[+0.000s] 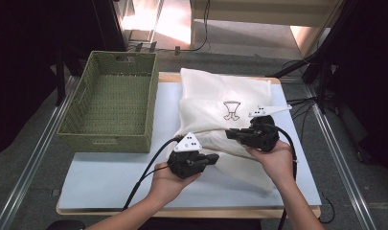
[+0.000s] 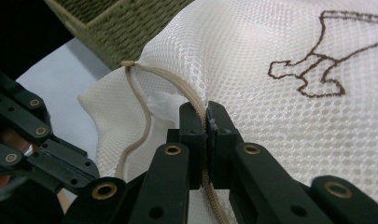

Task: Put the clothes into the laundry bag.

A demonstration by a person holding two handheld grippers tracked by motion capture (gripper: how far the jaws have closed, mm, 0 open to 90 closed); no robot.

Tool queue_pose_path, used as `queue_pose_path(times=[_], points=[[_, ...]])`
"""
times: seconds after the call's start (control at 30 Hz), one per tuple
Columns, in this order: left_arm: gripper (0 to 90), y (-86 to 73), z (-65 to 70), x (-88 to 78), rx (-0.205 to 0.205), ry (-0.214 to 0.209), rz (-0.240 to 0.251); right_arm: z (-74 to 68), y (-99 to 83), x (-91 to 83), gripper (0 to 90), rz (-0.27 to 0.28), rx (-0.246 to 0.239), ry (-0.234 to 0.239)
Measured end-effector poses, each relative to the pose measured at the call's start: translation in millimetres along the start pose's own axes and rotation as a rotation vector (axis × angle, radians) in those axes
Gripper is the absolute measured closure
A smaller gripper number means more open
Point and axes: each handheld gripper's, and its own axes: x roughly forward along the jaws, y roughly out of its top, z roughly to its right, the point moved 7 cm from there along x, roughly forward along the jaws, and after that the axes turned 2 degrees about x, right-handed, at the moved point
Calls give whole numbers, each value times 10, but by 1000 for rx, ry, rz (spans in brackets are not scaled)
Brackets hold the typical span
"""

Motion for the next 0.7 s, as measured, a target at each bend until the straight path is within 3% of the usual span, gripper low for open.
queue_pose_path(times=[0.1,0.27,0.4,0.5,0.7], points=[[900,-99,-31,60,-41,-13,-29,-7,-92,6,877,-36,-14,6],[898,-283,-40,118,-27,-11,-96,-23,-239,-46,874,-55,-23,9],[882,-364,-66,145,-24,-4,-123,-24,-294,-82,871,-55,-19,7],[855,-379,-99,132,-21,6,-128,-12,-307,-49,871,-65,-13,4],[741,-351,-125,52,-51,-30,-117,5,-290,-29,871,-59,-8,3]])
